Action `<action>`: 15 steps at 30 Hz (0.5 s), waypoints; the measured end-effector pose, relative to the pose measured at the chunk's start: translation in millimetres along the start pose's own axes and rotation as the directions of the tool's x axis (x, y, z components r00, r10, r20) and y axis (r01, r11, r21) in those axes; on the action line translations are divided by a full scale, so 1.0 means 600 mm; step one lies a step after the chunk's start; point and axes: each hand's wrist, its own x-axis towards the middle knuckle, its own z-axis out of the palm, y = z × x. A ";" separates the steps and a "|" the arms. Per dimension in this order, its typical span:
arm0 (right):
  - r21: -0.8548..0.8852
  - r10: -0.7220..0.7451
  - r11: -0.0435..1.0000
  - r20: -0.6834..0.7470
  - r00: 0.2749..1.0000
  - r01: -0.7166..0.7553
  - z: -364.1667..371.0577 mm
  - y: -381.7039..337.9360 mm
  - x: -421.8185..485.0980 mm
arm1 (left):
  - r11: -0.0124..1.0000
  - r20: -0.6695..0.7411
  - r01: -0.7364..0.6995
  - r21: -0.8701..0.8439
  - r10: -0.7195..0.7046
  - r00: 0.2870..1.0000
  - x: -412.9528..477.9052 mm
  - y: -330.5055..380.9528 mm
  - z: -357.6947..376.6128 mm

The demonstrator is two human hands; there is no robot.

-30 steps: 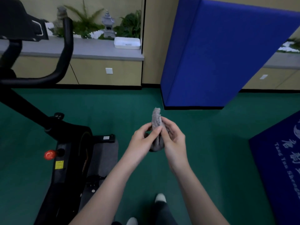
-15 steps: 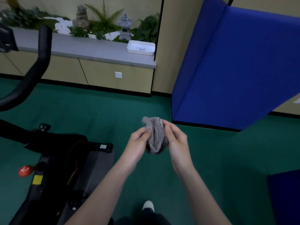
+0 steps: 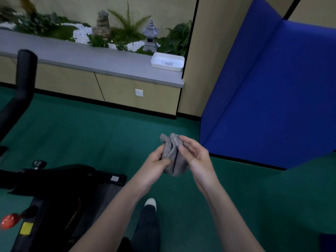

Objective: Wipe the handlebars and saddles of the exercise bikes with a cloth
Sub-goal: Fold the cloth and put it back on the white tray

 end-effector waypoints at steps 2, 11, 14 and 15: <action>-0.011 -0.015 1.000 -0.034 0.999 0.014 0.001 -0.001 0.051 | 0.981 0.043 0.033 -0.192 -0.026 0.999 0.047 0.013 -0.027; 0.438 0.280 0.875 -0.106 0.954 -0.208 0.037 0.006 0.271 | 0.791 0.160 0.109 -0.602 -0.015 0.987 0.238 0.072 -0.137; 0.583 0.449 0.724 0.007 0.894 -0.369 0.042 -0.002 0.325 | 0.768 0.177 0.127 -0.628 -0.018 0.984 0.281 0.088 -0.155; 0.613 0.502 0.670 0.042 0.864 -0.419 0.041 -0.004 0.340 | 0.766 0.178 0.130 -0.630 -0.021 0.984 0.293 0.091 -0.159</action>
